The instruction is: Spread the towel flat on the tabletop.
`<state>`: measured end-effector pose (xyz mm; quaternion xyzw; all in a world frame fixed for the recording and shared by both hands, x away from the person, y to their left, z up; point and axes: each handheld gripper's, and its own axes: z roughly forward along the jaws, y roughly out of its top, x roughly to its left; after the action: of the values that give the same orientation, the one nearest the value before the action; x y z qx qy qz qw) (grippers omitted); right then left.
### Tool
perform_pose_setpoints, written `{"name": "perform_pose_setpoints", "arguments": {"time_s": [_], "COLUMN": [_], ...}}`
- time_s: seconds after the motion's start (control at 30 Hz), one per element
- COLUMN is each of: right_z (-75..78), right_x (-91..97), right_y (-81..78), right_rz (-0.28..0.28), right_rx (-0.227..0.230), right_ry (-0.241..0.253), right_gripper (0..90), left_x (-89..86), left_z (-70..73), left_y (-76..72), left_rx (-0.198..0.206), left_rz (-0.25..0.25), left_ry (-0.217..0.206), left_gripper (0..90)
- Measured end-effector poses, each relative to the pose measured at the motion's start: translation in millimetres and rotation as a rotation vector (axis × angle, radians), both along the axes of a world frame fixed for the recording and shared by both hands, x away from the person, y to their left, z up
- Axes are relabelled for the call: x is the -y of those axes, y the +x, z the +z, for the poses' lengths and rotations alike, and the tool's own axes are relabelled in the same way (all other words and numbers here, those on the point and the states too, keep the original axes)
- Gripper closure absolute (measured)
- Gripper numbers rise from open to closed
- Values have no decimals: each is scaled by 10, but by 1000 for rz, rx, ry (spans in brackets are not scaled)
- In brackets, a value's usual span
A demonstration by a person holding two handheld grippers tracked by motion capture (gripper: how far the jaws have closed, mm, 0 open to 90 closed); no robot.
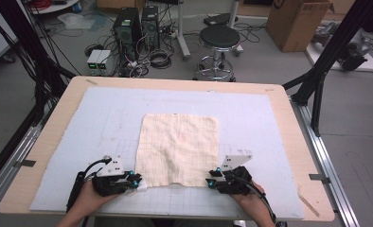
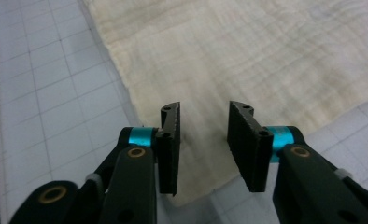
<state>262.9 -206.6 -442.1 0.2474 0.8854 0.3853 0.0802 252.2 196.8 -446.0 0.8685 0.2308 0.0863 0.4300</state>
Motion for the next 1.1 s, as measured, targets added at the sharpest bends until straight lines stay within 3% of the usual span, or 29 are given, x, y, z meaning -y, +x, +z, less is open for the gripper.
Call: {"name": "perform_pose_setpoints", "arguments": {"time_s": [0.17,0.33,0.5,0.77,0.93,1.1], "right_z": [1,8,23,62,100,97], "right_x": [-1,-4,-11,-34,-15,-9], "right_y": [10,32,25,-42,-97,-146], "right_rz": [1,21,22,38,35,47], "right_rx": [-12,-57,-66,-61,-62,-62], "right_ry": [6,22,20,28,50,41], "right_gripper": [764,871,881,882,882,882], "left_x": [-6,-16,-49,-188,-190,-232], "left_z": [7,19,35,81,92,100], "left_y": [7,0,-9,-52,-111,-170], "left_rx": [1,8,9,15,25,25], "left_rz": [-2,-1,0,29,15,20], "left_ry": [2,5,7,-34,-26,-31], "left_gripper": [873,882,884,885,885,885]}}
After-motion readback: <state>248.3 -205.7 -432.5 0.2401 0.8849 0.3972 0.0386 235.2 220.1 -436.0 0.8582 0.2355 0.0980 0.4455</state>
